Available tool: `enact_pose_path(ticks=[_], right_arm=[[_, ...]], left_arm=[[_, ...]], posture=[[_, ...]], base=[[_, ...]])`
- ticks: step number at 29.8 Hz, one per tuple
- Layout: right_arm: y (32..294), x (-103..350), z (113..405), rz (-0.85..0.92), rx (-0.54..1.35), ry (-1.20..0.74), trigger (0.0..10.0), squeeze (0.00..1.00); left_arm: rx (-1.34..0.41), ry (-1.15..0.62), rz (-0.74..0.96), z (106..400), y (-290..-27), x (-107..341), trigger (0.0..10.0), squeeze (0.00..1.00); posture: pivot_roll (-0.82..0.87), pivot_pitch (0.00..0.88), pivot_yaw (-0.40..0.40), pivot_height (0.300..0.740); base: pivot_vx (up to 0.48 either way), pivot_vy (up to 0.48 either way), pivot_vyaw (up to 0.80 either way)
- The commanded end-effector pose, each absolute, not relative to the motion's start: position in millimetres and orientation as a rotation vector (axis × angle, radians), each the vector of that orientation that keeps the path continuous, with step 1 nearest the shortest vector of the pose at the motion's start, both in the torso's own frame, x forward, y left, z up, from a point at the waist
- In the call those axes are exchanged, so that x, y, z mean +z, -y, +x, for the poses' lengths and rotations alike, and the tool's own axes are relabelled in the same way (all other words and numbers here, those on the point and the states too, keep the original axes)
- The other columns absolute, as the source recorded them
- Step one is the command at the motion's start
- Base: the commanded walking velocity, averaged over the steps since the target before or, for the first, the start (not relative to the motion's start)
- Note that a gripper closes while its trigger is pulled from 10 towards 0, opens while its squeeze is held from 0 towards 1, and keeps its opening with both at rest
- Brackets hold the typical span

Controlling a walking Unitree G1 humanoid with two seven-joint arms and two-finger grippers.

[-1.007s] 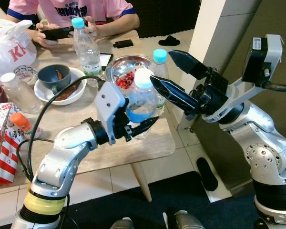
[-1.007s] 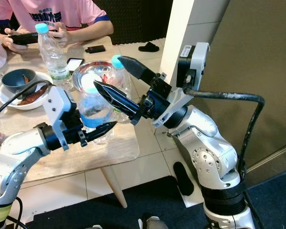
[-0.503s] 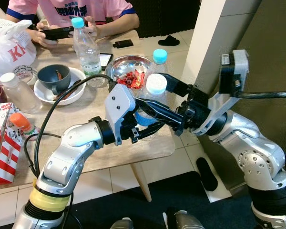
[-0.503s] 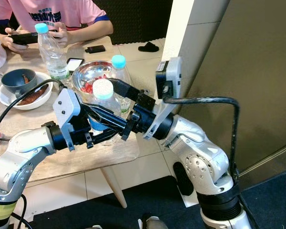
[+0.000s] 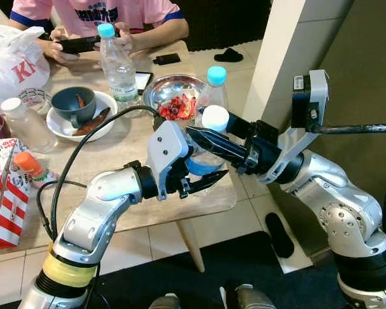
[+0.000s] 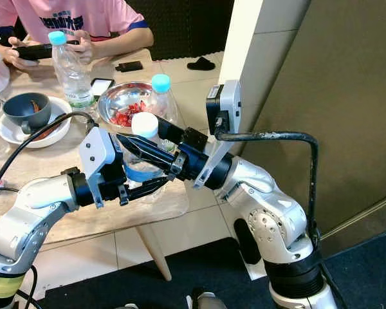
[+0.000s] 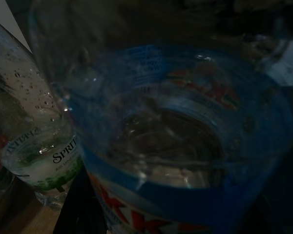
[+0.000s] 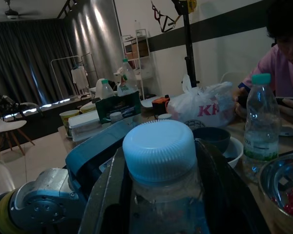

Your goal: Restocking fridge

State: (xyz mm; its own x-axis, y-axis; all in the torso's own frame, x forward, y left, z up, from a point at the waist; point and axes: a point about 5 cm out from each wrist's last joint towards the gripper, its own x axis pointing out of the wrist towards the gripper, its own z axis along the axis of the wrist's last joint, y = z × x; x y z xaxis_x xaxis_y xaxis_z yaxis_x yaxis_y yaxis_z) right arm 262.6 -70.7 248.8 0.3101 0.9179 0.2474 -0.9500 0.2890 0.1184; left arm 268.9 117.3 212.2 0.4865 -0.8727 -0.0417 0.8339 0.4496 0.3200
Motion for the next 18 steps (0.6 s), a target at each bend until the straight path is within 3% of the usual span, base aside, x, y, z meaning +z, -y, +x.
enact_pose_path(ticks=[1, 3, 4, 7, 8, 11, 12, 13, 14, 18], right_arm=[[67, 247, 258, 0.257, 1.281, 0.128, 0.0, 0.00], [67, 246, 258, 0.255, 1.277, 0.126, 0.0, 0.00], [68, 243, 262, 0.228, 1.242, 0.111, 8.9, 0.00], [68, 242, 263, 0.218, 1.227, 0.106, 8.9, 0.00], [68, 241, 263, 0.209, 1.228, 0.104, 10.0, 0.00], [68, 238, 263, 0.197, 1.218, 0.097, 10.0, 0.00], [68, 237, 263, 0.192, 1.212, 0.096, 10.0, 0.00], [68, 237, 263, 0.192, 1.212, 0.096, 10.0, 0.00], [69, 236, 264, 0.185, 1.200, 0.097, 10.0, 0.00], [74, 234, 271, 0.157, 1.124, 0.101, 10.0, 0.00]], left_arm=[[-1.045, 0.157, 0.333, 269, -115, 211, 10.0, 0.00], [-1.035, 0.161, 0.334, 270, -116, 211, 10.0, 0.00], [-0.979, 0.173, 0.315, 276, -117, 214, 10.0, 0.00], [-0.958, 0.178, 0.307, 278, -118, 215, 10.0, 0.00], [-0.961, 0.182, 0.263, 279, -119, 218, 10.0, 1.00], [-0.938, 0.195, 0.254, 280, -120, 221, 10.0, 1.00], [-0.965, 0.185, 0.243, 277, -121, 221, 10.0, 0.77], [-0.965, 0.185, 0.243, 277, -121, 221, 10.0, 0.77], [-0.979, 0.179, 0.209, 274, -123, 223, 10.0, 0.00], [-1.018, 0.162, 0.127, 263, -134, 226, 10.0, 0.00]], posture=[[-0.01, 0.132, -0.035, 0.740], [-0.01, 0.132, -0.035, 0.740], [-0.01, 0.132, -0.035, 0.740], [-0.01, 0.132, -0.035, 0.740], [0.00, 0.133, -0.034, 0.740], [0.00, 0.134, -0.032, 0.740], [-0.01, 0.135, -0.030, 0.740], [-0.01, 0.135, -0.030, 0.740], [-0.01, 0.135, -0.029, 0.740], [0.00, 0.139, -0.030, 0.740]], base=[[0.000, 0.000, 0.00], [0.000, 0.000, 0.00], [0.000, 0.000, 0.00], [0.000, 0.000, 0.00], [0.000, 0.000, 0.00], [0.000, 0.000, 0.00], [0.000, 0.000, 0.00], [0.000, 0.000, 0.00], [0.000, 0.000, 0.00], [0.000, 0.000, 0.00]])
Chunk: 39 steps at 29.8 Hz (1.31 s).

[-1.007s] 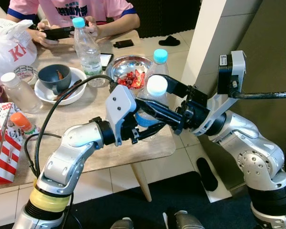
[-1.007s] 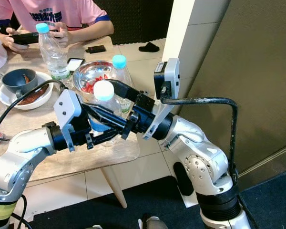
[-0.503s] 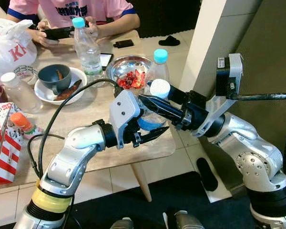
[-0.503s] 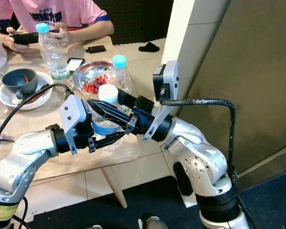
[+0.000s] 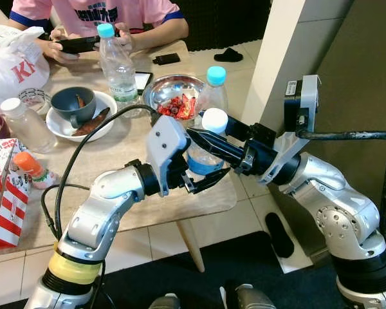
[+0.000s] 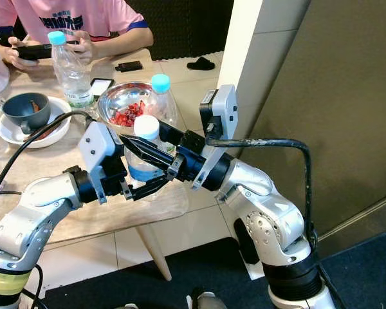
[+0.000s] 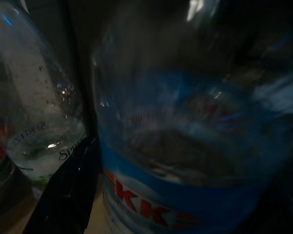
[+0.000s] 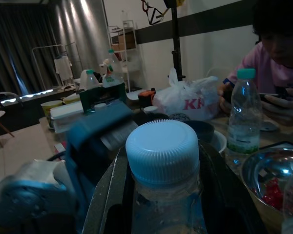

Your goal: Restocking fridge

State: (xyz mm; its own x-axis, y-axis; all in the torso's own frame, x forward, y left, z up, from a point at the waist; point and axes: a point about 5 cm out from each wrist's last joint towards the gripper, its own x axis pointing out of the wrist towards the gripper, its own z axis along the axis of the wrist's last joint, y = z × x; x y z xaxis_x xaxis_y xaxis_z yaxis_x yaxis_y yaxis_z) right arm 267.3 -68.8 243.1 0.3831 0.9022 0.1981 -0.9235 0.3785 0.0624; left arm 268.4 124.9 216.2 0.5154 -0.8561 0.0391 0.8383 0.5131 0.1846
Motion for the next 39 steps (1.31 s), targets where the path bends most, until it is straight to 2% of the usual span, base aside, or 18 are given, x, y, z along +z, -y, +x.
enact_pose_path(ticks=[1, 7, 11, 12, 13, 16, 22, 25, 27, 29, 30, 32, 34, 35, 39], right_arm=[[76, 233, 273, 0.152, 1.105, 0.100, 10.0, 0.00], [103, 232, 291, 0.135, 0.894, 0.105, 10.0, 0.00], [137, 236, 303, 0.131, 0.705, 0.126, 10.0, 0.00], [137, 236, 303, 0.131, 0.705, 0.126, 10.0, 0.00], [152, 242, 304, 0.131, 0.634, 0.147, 10.0, 0.00], [167, 247, 305, 0.131, 0.558, 0.172, 10.0, 0.00], [222, 248, 311, 0.105, 0.235, 0.178, 10.0, 0.00], [273, 228, 309, 0.011, -0.061, 0.118, 10.0, 0.00], [278, 225, 308, -0.022, -0.096, 0.106, 10.0, 0.00], [304, 195, 300, -0.115, -0.249, 0.022, 10.0, 0.00], [304, 195, 300, -0.115, -0.249, 0.022, 10.0, 0.00], [314, 164, 294, -0.124, -0.300, -0.069, 10.0, 0.00], [311, 125, 286, -0.124, -0.283, -0.181, 10.0, 0.00], [311, 125, 286, -0.124, -0.283, -0.181, 10.0, 0.00], [301, 61, 262, -0.074, -0.304, -0.338, 10.0, 0.00]], left_arm=[[-1.022, 0.157, 0.115, 261, -137, 226, 10.0, 0.00], [-1.044, 0.094, 0.051, 245, -157, 224, 10.0, 0.00], [-0.854, 0.104, -0.031, 260, -178, 226, 10.0, 0.00], [-0.854, 0.104, -0.031, 260, -178, 226, 10.0, 0.00], [-0.764, 0.095, -0.032, 268, -182, 223, 10.0, 0.00], [-0.718, 0.083, -0.027, 273, -182, 218, 10.0, 0.00], [-0.690, 0.036, -0.028, 276, -172, 199, 10.0, 0.00], [-0.674, 0.024, -0.021, 275, -164, 189, 10.0, 0.00], [-0.670, 0.026, -0.022, 275, -163, 189, 10.0, 0.00], [-0.659, 0.024, -0.036, 273, -162, 187, 10.0, 0.00], [-0.659, 0.024, -0.036, 273, -162, 187, 10.0, 0.00], [-0.659, 0.022, -0.040, 271, -163, 186, 10.0, 0.00], [-0.679, 0.023, -0.042, 267, -163, 187, 10.0, 0.00], [-0.679, 0.023, -0.042, 267, -163, 187, 10.0, 0.00], [-0.726, 0.040, -0.053, 259, -163, 193, 10.0, 0.00]], posture=[[0.00, 0.139, -0.030, 0.740], [0.01, 0.142, -0.038, 0.740], [0.01, 0.138, -0.039, 0.740], [0.01, 0.138, -0.039, 0.740], [0.00, 0.134, -0.040, 0.740], [-0.01, 0.131, -0.040, 0.740], [-0.03, 0.127, -0.045, 0.740], [-0.03, 0.125, -0.051, 0.740], [-0.03, 0.126, -0.052, 0.740], [-0.03, 0.129, -0.057, 0.740], [-0.03, 0.129, -0.057, 0.740], [-0.03, 0.131, -0.059, 0.740], [-0.02, 0.132, -0.058, 0.740], [-0.02, 0.132, -0.058, 0.740], [-0.01, 0.137, -0.049, 0.740]], base=[[0.000, 0.000, 0.00], [0.000, 0.000, 0.00], [0.000, 0.000, 0.00], [0.000, 0.000, 0.00], [0.000, 0.000, 0.00], [0.000, 0.000, 0.00], [0.000, 0.000, 0.00], [0.000, 0.000, 0.00], [0.000, 0.000, 0.00], [0.000, 0.000, 0.00], [0.000, 0.000, 0.00], [0.000, 0.000, 0.00], [0.000, 0.000, 0.00], [0.000, 0.000, 0.00], [0.000, 0.000, 0.00]])
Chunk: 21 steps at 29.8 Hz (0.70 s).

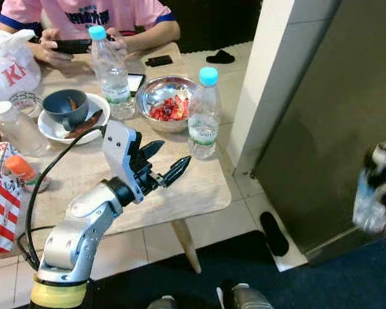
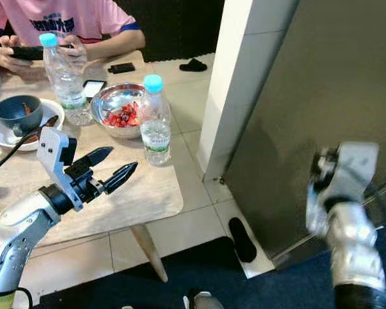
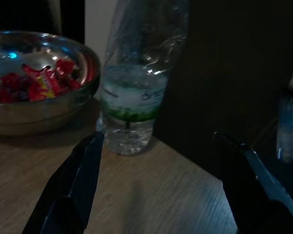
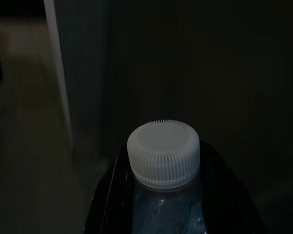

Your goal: Restocking fridge

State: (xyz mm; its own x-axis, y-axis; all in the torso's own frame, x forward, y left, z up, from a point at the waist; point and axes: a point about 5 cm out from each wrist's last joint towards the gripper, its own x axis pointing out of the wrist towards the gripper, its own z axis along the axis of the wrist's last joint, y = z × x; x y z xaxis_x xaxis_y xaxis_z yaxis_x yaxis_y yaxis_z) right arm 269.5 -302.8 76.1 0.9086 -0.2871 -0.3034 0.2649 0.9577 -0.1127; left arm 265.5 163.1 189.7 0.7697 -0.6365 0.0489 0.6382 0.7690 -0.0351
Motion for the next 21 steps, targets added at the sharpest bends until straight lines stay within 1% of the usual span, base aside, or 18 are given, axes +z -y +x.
enact_pose_path(ticks=[1, 3, 4, 6, 7, 9, 10, 12, 13, 16, 18, 20, 21], right_arm=[[301, 61, 262, -0.074, -0.304, -0.338, 10.0, 0.00], [293, 36, 250, -0.053, -0.302, -0.398, 10.0, 0.00], [293, 36, 250, -0.053, -0.302, -0.398, 10.0, 0.00], [277, 8, 234, -0.035, -0.278, -0.473, 10.0, 0.00], [277, 8, 234, -0.035, -0.278, -0.473, 10.0, 0.00], [263, -10, 223, -0.032, -0.252, -0.516, 10.0, 0.00], [263, -10, 223, -0.032, -0.252, -0.516, 10.0, 0.00], [252, -23, 215, -0.047, -0.219, -0.556, 10.0, 0.00], [252, -23, 215, -0.047, -0.219, -0.556, 10.0, 0.00], [241, -32, 211, -0.052, -0.190, -0.565, 10.0, 0.00], [238, -34, 211, -0.056, -0.176, -0.557, 10.0, 0.00], [237, -34, 213, -0.058, -0.172, -0.553, 10.0, 0.00], [237, -34, 213, -0.058, -0.172, -0.553, 10.0, 0.00]], left_arm=[[-0.726, 0.040, -0.053, 259, -163, 193, 10.0, 0.00], [-0.764, 0.046, -0.067, 254, -164, 199, 10.0, 0.00], [-0.764, 0.046, -0.067, 254, -164, 199, 10.0, 0.00], [-0.853, 0.044, -0.127, 239, -170, 210, 10.0, 0.00], [-0.853, 0.044, -0.127, 239, -170, 210, 10.0, 0.00], [-0.929, 0.028, -0.180, 224, -175, 218, 10.0, 0.00], [-0.929, 0.028, -0.180, 224, -175, 218, 10.0, 0.00], [-0.991, -0.029, -0.221, 207, -180, 220, 10.0, 0.00], [-0.991, -0.029, -0.221, 207, -180, 220, 10.0, 0.00], [-1.026, -0.152, -0.253, 186, -186, 208, 10.0, 0.00], [-1.038, -0.262, -0.296, 173, -187, 194, 10.0, 0.00], [-1.042, -0.390, -0.301, 156, -189, 173, 10.0, 0.00], [-1.042, -0.390, -0.301, 156, -189, 173, 10.0, 0.00]], posture=[[-0.01, 0.137, -0.049, 0.740], [0.00, 0.143, -0.043, 0.740], [0.00, 0.143, -0.043, 0.740], [0.02, 0.158, -0.032, 0.740], [0.02, 0.158, -0.032, 0.740], [0.04, 0.170, -0.027, 0.740], [0.04, 0.170, -0.027, 0.740], [0.05, 0.175, -0.026, 0.740], [0.05, 0.175, -0.026, 0.740], [0.06, 0.187, -0.017, 0.740], [0.07, 0.190, -0.016, 0.740], [0.06, 0.194, -0.012, 0.740], [0.06, 0.194, -0.012, 0.740]], base=[[0.000, 0.000, 0.00], [0.000, 0.000, 0.00], [0.000, 0.000, 0.00], [0.000, 0.000, 0.00], [0.000, 0.000, 0.00], [0.000, 0.000, 0.00], [0.000, 0.000, 0.00], [0.000, 0.000, 0.00], [0.000, 0.000, 0.00], [0.000, 0.000, 0.00], [0.000, 0.000, 0.00], [0.000, 0.000, 0.00], [0.000, 0.000, 0.00]])
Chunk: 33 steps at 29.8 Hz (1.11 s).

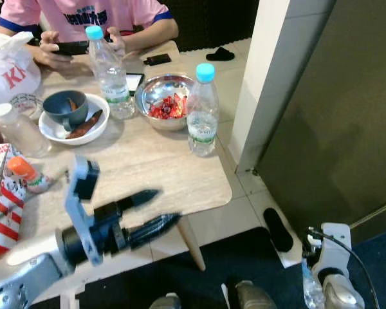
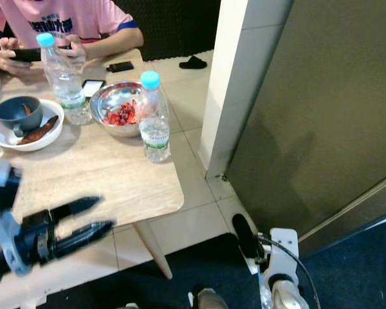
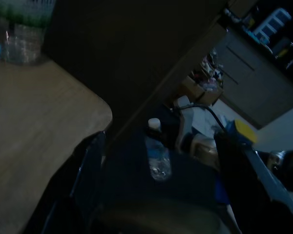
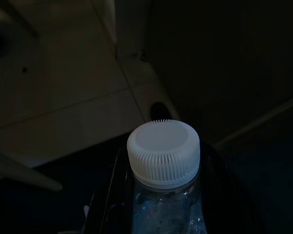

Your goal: Restocking fridge

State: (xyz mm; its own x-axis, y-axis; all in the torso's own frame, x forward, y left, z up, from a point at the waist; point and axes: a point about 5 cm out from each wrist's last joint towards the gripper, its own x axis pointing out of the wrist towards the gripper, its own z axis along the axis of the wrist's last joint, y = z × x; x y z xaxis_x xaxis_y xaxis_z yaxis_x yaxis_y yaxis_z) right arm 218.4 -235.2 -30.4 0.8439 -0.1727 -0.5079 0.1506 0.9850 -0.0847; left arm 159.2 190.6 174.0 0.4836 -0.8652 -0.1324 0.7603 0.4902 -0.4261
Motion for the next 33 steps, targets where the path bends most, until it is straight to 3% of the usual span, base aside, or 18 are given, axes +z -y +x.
enact_pose_path(ticks=[1, 8, 10, 13, 19, 25, 27, 29, 33], right_arm=[[237, -34, 213, -0.059, -0.172, -0.550, 10.0, 0.00], [235, -38, 211, -0.070, -0.168, -0.552, 10.0, 0.00], [233, -43, 206, -0.071, -0.164, -0.567, 10.0, 0.00], [231, -46, 203, -0.073, -0.161, -0.578, 10.0, 0.00], [225, -65, 179, -0.101, -0.113, -0.689, 10.0, 0.00], [223, -77, 159, -0.108, -0.102, -0.788, 10.0, 0.00], [224, -91, 134, -0.117, -0.095, -0.921, 10.0, 0.00], [225, -99, 116, -0.146, -0.075, -1.021, 10.0, 0.00], [223, -103, 108, -0.191, -0.036, -1.077, 10.0, 0.00]], left_arm=[[-1.041, -0.432, -0.307, 150, -190, 168, 10.0, 0.00], [-0.926, -0.671, -0.265, 126, -209, 121, 10.0, 0.00], [-0.748, -0.762, -0.101, 119, -226, 72, 10.0, 0.00], [-0.664, -0.781, -0.014, 118, -232, 51, 10.0, 0.00], [-0.301, -0.854, 0.246, 116, -253, -22, 10.0, 0.00], [-0.150, -0.984, 0.246, 100, -263, -52, 10.0, 0.00], [-0.031, -1.081, 0.155, 89, -263, -75, 10.0, 0.00], [0.028, -1.093, 0.097, 94, -255, -87, 10.0, 0.00], [0.031, -1.075, 0.070, 103, -246, -92, 10.0, 0.00]], posture=[[0.06, 0.194, -0.012, 0.740], [0.06, 0.196, -0.007, 0.740], [0.06, 0.195, -0.007, 0.740], [0.06, 0.195, -0.007, 0.740], [0.03, 0.193, -0.026, 0.740], [0.02, 0.191, -0.034, 0.740], [0.00, 0.188, -0.047, 0.740], [0.00, 0.188, -0.048, 0.740], [-0.01, 0.185, -0.052, 0.740]], base=[[0.000, 0.000, 0.00], [0.000, 0.000, 0.00], [0.000, 0.000, 0.00], [0.000, 0.000, 0.00], [0.000, 0.000, 0.00], [0.000, 0.000, 0.00], [0.000, 0.000, 0.00], [0.000, 0.000, 0.00], [0.000, 0.000, 0.00]])
